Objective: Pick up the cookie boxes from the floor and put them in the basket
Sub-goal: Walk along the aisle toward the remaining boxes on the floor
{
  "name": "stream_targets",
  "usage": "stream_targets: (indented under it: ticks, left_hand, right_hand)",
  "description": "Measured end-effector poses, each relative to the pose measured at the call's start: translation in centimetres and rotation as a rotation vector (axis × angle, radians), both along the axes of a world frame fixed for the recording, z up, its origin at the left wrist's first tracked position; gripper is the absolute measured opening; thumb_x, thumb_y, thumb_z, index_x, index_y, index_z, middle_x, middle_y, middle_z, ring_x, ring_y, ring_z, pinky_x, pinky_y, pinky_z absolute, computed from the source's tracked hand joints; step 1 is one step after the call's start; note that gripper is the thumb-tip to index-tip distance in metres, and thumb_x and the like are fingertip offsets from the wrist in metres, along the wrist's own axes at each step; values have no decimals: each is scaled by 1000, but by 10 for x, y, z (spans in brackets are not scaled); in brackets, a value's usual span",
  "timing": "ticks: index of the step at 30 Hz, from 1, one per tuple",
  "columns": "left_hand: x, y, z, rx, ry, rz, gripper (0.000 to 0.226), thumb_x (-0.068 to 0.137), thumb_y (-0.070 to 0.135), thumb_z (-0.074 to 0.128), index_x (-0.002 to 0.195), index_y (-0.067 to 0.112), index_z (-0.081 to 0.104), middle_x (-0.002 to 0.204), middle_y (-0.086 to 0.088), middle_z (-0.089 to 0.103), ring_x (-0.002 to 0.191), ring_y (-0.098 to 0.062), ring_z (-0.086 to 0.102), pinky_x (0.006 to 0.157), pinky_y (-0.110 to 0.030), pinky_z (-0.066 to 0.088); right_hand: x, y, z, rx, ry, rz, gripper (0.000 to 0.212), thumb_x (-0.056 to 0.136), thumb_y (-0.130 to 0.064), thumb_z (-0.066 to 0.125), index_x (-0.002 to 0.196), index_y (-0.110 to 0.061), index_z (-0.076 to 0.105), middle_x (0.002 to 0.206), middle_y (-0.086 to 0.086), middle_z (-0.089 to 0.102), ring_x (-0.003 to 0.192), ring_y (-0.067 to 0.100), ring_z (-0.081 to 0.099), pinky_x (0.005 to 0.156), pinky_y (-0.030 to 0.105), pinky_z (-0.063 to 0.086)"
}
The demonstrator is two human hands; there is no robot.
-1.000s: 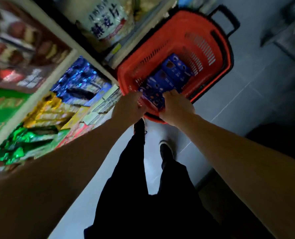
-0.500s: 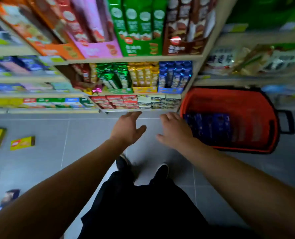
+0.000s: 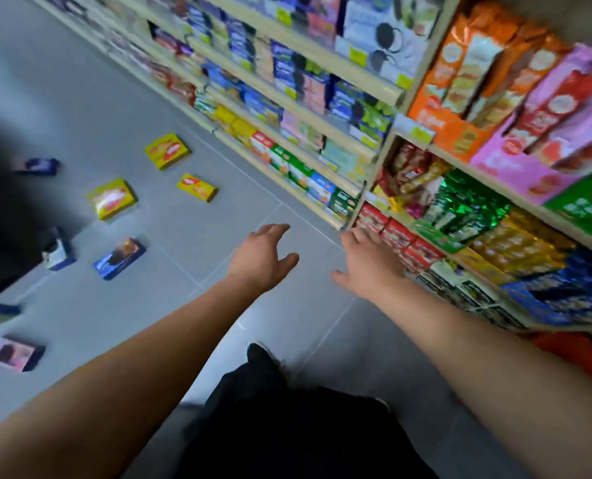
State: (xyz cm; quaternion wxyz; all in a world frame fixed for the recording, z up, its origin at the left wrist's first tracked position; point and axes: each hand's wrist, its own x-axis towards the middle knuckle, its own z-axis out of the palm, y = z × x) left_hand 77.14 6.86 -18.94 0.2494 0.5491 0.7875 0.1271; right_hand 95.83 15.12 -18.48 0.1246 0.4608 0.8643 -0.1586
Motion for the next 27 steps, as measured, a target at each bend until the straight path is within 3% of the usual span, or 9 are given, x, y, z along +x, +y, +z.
stream_targets:
  ticks: [8,15,27]
  left_hand:
    - [-172,-44,5,2,-18,286,62,86,35,64,142,17,45,145,-6,48,131,-27,46,106,-34,37]
    - [-275,-64,-3,-19,-39,563,61,86,35,66,141,16,46,143,-8,50,131,-26,46,107,-33,36]
    - [-412,11,-30,-172,-95,848,62,87,39,65,143,21,44,143,-5,50,128,-27,49,102,-38,41]
  right_hand:
    - [-178,3,1,4,-32,198,70,81,-49,64,138,-16,41,138,6,45,128,28,41,100,35,38]
    - [-303,26,-15,-40,-43,382,68,79,-47,66,134,-16,43,136,5,45,127,28,41,99,37,41]
    - [-491,140,-57,-209,-58,477,68,81,-43,67,136,-10,42,133,10,45,124,33,44,99,40,43]
